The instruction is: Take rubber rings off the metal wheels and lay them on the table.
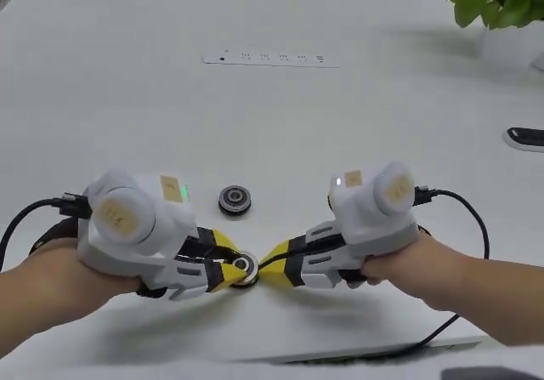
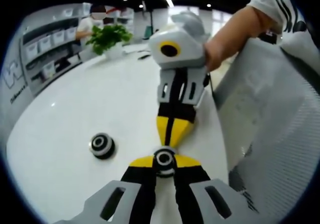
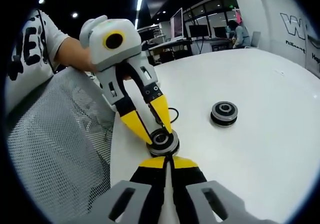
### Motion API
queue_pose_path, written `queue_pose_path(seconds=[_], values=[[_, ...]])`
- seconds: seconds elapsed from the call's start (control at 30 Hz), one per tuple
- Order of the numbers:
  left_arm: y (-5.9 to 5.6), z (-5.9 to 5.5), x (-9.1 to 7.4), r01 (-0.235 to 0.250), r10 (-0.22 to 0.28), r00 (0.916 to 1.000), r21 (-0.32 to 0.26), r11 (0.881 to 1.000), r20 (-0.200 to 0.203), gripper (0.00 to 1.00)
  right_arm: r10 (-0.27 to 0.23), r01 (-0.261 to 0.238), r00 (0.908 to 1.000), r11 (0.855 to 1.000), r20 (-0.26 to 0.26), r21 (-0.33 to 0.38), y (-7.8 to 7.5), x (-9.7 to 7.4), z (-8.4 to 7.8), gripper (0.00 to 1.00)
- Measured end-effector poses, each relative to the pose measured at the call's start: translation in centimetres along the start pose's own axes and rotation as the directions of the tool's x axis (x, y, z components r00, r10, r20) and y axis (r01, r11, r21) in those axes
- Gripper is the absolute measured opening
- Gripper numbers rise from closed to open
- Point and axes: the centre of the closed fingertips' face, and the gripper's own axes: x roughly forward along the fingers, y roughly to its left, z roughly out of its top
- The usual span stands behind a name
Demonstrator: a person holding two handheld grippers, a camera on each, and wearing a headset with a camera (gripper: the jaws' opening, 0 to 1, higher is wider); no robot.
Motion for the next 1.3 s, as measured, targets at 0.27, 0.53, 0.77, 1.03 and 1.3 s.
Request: queue_pose_path(seconds=[0.27, 0.53, 0.77, 1.03, 1.3], values=[[-0.4, 0.3, 0.0, -0.006, 0.006, 1.0000, 0.023, 1.000, -0.006, 0.13, 0.003, -0.006, 0.9995, 0.994, 0.031, 0.110, -0.3, -0.1, 0.1, 0.00], [-0.5, 0.4, 0.0, -0.007, 0.008, 0.9999, 0.029, 1.000, -0.008, 0.13, 0.003, -0.020, 0.9965, 0.978, 0.084, 0.206, -0.6, -0.7, 0.5, 0.00], [-0.5, 0.4, 0.0, -0.007, 0.008, 0.9999, 0.024, 1.000, -0.008, 0.13, 0.001, -0.032, 0.9931, 0.964, 0.117, 0.265, -0.8, -0.8, 0.8, 0.00], [-0.2, 0.1, 0.1, -0.017, 0.018, 0.9997, 0.025, 1.000, -0.016, 0.13, 0.004, -0.053, 0.9876, 0.949, 0.157, 0.312, -0.8, -1.0, 1.3, 0.00], [-0.2, 0.1, 0.1, -0.023, 0.023, 0.9995, 0.027, 0.999, -0.022, 0.12, 0.014, -0.069, 0.9858, 0.942, 0.167, 0.328, -0.4, -1.1, 1.5, 0.00]])
